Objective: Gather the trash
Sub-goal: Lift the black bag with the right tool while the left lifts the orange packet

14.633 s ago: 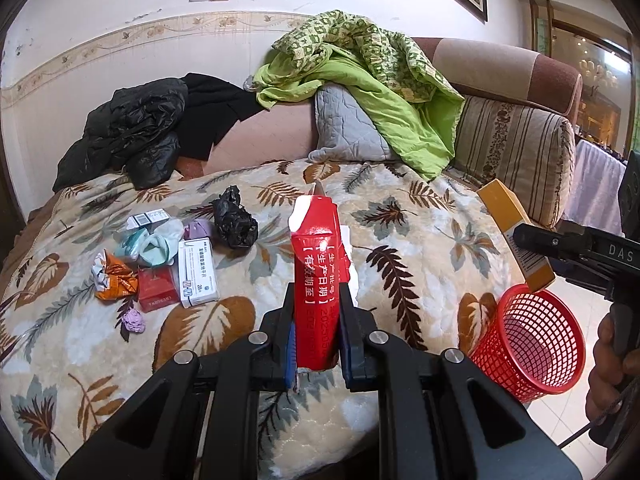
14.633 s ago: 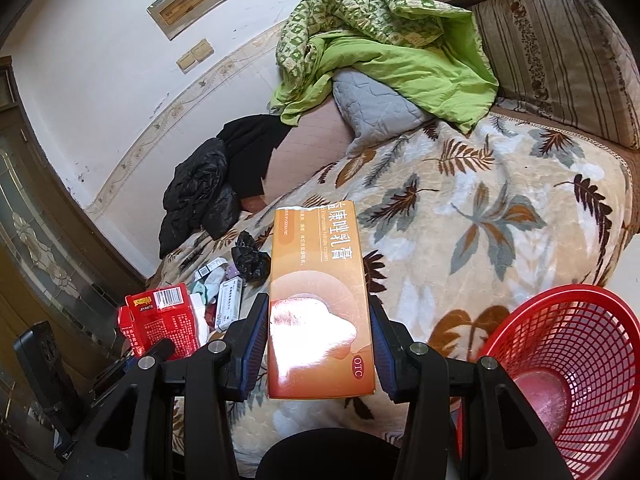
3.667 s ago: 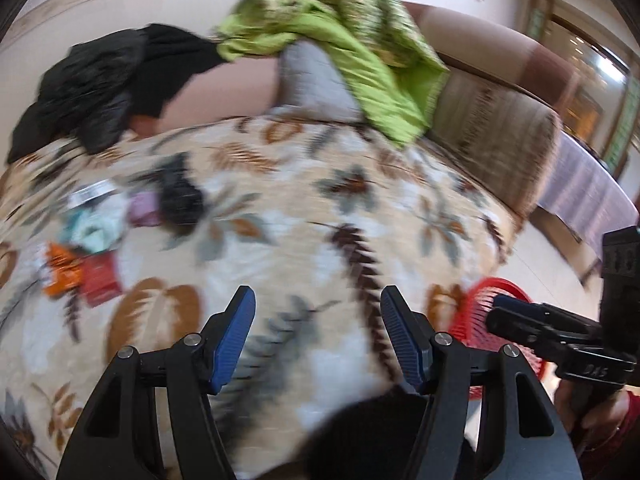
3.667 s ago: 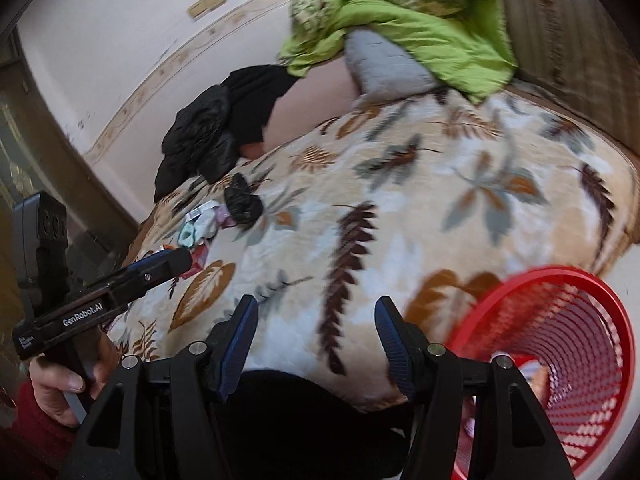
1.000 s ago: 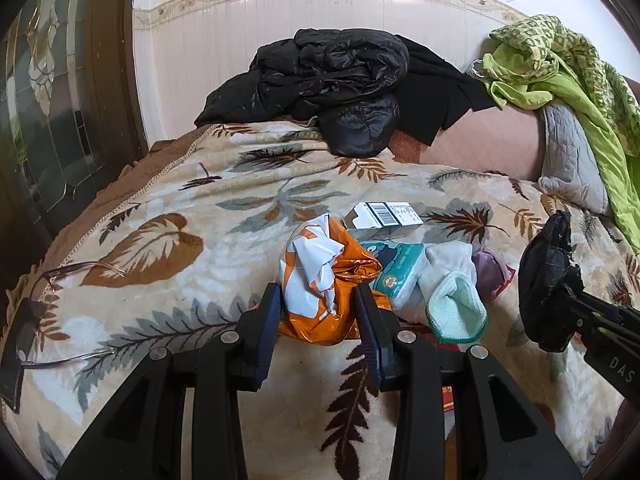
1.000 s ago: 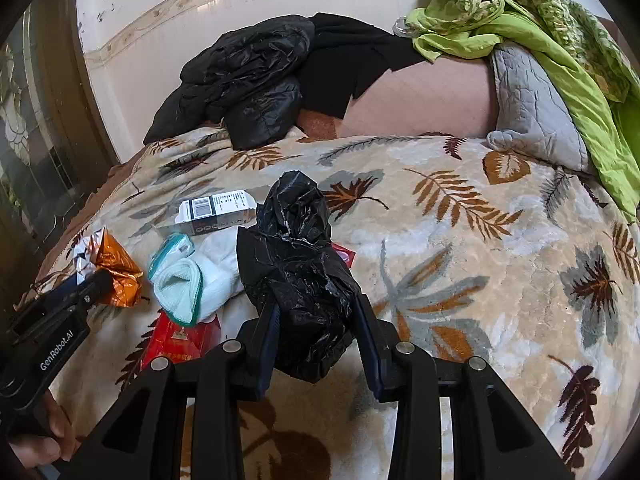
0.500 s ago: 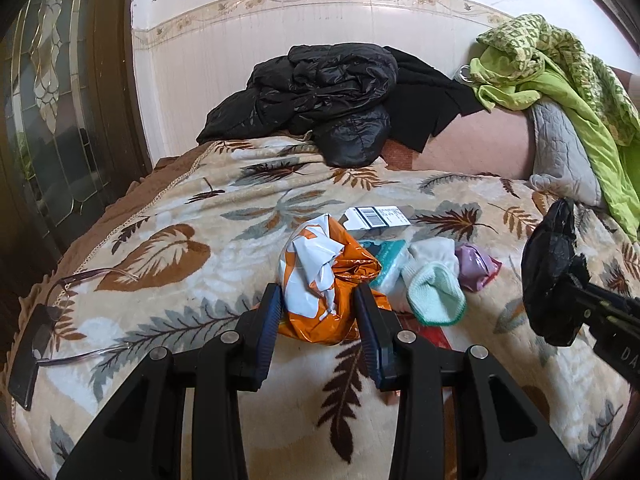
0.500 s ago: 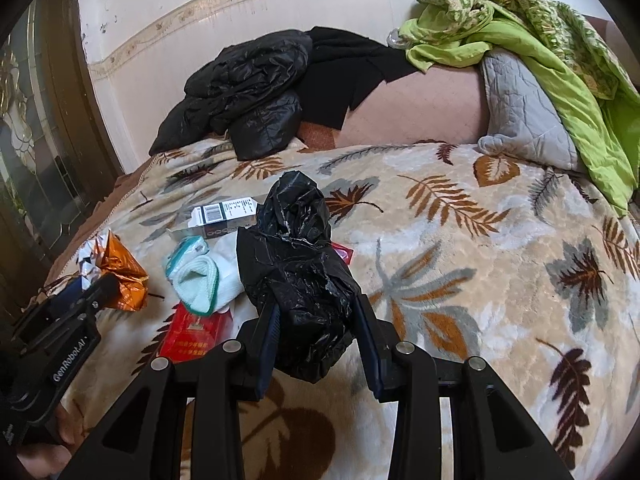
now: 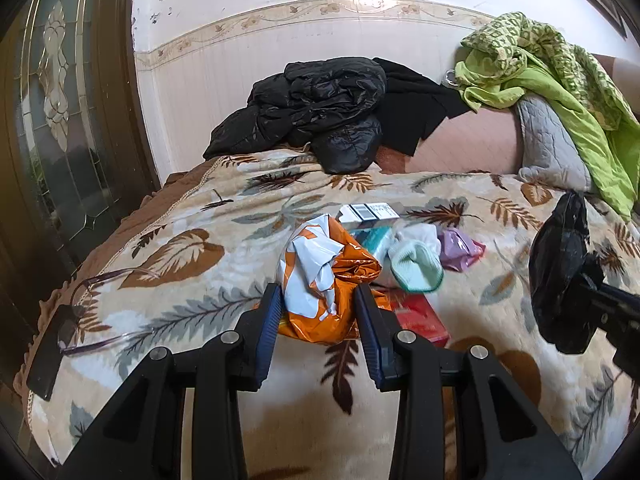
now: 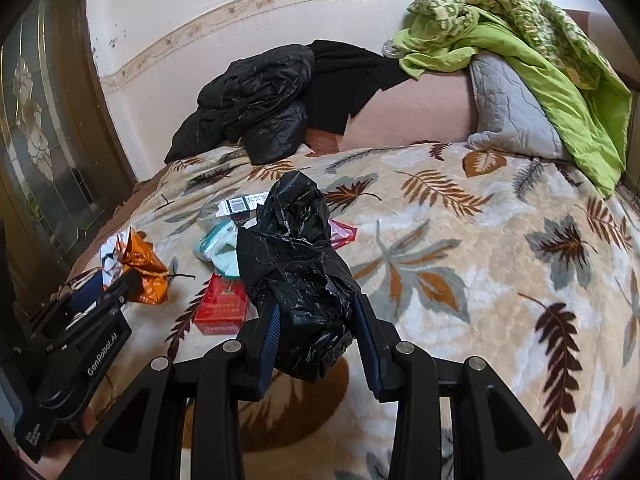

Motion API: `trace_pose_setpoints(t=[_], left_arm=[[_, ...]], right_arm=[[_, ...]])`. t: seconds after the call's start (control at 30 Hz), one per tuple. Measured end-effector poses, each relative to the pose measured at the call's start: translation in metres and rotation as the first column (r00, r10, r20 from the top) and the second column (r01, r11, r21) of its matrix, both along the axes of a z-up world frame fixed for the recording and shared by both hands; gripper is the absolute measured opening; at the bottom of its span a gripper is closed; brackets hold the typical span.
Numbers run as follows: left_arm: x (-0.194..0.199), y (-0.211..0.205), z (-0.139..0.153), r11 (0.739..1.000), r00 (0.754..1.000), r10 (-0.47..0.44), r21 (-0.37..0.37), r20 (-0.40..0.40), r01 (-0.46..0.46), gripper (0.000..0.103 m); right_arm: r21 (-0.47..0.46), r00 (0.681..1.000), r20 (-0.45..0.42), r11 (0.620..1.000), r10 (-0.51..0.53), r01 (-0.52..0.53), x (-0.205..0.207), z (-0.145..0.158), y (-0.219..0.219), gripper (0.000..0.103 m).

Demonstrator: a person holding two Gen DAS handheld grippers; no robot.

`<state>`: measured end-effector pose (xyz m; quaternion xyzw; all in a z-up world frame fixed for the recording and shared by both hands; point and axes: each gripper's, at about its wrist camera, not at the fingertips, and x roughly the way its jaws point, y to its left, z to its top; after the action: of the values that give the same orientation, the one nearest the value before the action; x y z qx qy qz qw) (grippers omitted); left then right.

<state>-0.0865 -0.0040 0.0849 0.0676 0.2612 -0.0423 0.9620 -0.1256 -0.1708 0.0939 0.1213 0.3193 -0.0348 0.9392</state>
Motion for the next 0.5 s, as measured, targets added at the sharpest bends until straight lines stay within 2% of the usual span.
trace_pose_setpoints(t=[0.5], left_arm=[[-0.037, -0.001, 0.006, 0.999, 0.999, -0.026, 0.04, 0.046, 0.024, 0.036]], right_arm=[[-0.003, 1.0, 0.02, 1.0, -0.008, 0.008, -0.03, 0.006, 0.0, 0.039]])
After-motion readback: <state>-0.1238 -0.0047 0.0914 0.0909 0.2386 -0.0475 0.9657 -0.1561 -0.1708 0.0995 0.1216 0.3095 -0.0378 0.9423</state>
